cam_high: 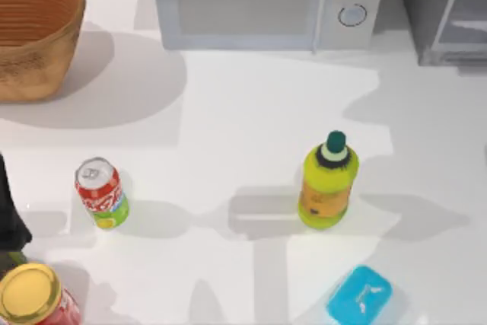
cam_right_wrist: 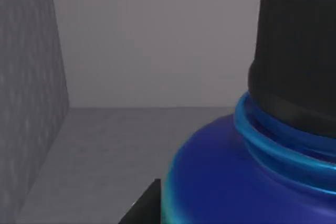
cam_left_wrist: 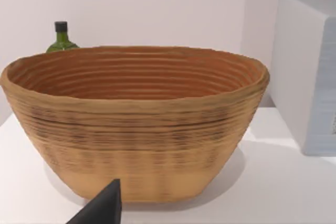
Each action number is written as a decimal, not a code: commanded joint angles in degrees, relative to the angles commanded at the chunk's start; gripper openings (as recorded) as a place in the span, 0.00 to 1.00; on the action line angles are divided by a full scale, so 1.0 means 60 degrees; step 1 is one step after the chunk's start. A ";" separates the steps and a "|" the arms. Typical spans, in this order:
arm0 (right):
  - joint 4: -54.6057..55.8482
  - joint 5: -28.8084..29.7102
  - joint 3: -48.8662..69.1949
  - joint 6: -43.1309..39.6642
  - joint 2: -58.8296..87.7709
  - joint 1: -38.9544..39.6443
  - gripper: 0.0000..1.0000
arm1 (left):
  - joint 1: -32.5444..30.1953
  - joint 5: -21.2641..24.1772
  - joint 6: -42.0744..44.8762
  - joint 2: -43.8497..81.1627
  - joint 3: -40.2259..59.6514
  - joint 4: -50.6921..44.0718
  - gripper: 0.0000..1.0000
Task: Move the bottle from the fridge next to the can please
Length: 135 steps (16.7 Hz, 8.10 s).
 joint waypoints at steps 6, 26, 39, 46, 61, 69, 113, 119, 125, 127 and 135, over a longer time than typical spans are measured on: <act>0.1025 -0.0386 -0.2887 -0.0019 -0.1937 -0.0354 0.00 | 0.0000 0.0000 0.0000 0.0000 0.0000 0.0000 1.00; 0.1371 0.6491 -0.0307 0.0758 -0.0917 0.7128 0.00 | 0.0000 0.0000 0.0000 0.0000 0.0000 0.0000 1.00; 0.1140 1.3063 0.0107 0.1556 0.2136 1.3103 0.00 | 0.0000 0.0000 0.0000 0.0000 0.0000 0.0000 1.00; 0.1126 1.3061 0.0170 0.1825 0.2026 1.3414 0.00 | 0.0000 0.0000 0.0000 0.0000 0.0000 0.0000 1.00; 0.1140 1.3063 0.0107 0.1557 0.2136 1.3103 0.00 | 0.0000 0.0000 0.0000 0.0000 0.0000 0.0000 1.00; 0.1140 1.3063 0.0107 0.1557 0.2136 1.3103 0.53 | 0.0000 0.0000 0.0000 0.0000 0.0000 0.0000 1.00; -0.6336 0.6077 -0.5476 0.0921 -1.2732 0.6190 1.00 | 0.0000 0.0000 0.0000 0.0000 0.0000 0.0000 1.00; -0.8191 0.2937 -0.8289 0.0238 -1.7477 0.3210 1.00 | 0.0000 0.0000 0.0000 0.0000 0.0000 0.0000 1.00; -0.8656 0.1932 -0.9264 -0.0021 -1.8733 0.2220 1.00 | 0.0000 0.0000 0.0000 0.0000 0.0000 0.0000 1.00; -0.8656 0.1932 -0.9264 -0.0021 -1.8733 0.2220 1.00 | 0.0000 0.0000 0.0000 0.0000 0.0000 0.0000 1.00; -1.0805 0.1973 -0.8026 -0.0025 -2.0159 0.2214 1.00 | 0.0000 0.0000 0.0000 0.0000 0.0000 0.0000 1.00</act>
